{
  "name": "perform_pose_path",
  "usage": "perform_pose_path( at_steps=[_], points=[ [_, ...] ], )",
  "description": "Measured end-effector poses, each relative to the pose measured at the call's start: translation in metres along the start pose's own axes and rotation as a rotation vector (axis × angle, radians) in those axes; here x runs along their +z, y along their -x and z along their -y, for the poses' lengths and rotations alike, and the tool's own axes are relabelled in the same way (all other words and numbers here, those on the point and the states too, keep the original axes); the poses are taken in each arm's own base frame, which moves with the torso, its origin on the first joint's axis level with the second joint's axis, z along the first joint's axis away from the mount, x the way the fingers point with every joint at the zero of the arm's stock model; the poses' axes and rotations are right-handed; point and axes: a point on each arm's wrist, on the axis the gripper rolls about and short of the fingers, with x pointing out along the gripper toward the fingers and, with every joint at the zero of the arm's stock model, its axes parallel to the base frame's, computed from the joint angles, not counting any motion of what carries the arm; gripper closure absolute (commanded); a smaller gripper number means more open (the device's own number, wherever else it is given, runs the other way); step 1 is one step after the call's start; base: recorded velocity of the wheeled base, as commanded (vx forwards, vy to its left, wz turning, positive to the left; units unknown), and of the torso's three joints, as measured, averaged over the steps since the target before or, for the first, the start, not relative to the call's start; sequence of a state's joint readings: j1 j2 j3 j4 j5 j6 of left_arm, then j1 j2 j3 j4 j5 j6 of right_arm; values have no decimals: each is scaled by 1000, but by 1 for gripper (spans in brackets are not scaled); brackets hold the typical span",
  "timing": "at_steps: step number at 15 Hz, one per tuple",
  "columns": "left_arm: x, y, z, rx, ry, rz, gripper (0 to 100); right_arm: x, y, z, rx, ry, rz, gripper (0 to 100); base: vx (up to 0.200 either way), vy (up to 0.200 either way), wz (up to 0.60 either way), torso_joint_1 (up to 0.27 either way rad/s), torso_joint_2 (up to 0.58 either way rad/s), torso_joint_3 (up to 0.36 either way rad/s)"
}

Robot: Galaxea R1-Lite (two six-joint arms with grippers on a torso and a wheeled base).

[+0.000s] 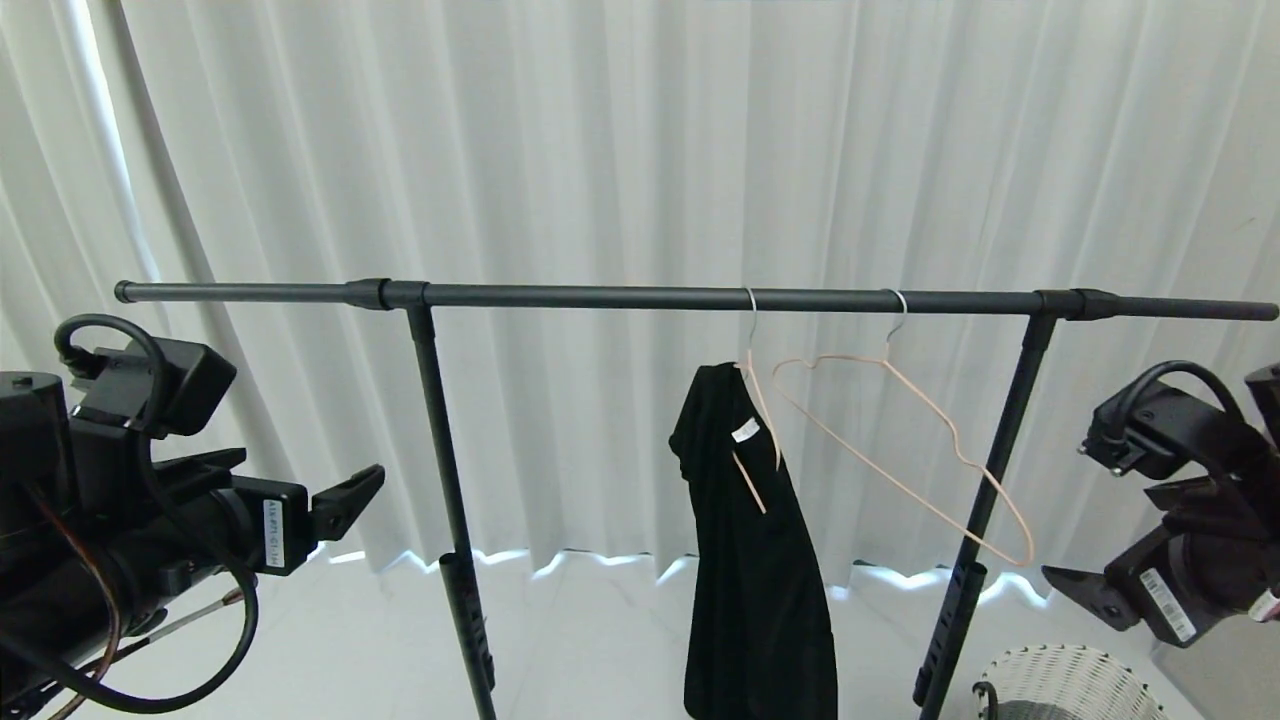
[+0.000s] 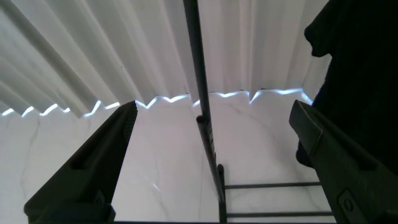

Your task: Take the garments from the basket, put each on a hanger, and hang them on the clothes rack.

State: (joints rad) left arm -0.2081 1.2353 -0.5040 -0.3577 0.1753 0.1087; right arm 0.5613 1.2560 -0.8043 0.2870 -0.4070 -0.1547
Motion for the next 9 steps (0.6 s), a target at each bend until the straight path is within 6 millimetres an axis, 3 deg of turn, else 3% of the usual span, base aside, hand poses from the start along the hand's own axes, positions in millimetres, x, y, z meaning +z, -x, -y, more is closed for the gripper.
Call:
perform_pose_path(
  at_steps=[9],
  points=[
    [-18, 22, -11, 93, 20, 4, 0, -40, 17, 24, -119, -61, -29, 0, -200, 0, 0, 1, 3, 1]
  ],
)
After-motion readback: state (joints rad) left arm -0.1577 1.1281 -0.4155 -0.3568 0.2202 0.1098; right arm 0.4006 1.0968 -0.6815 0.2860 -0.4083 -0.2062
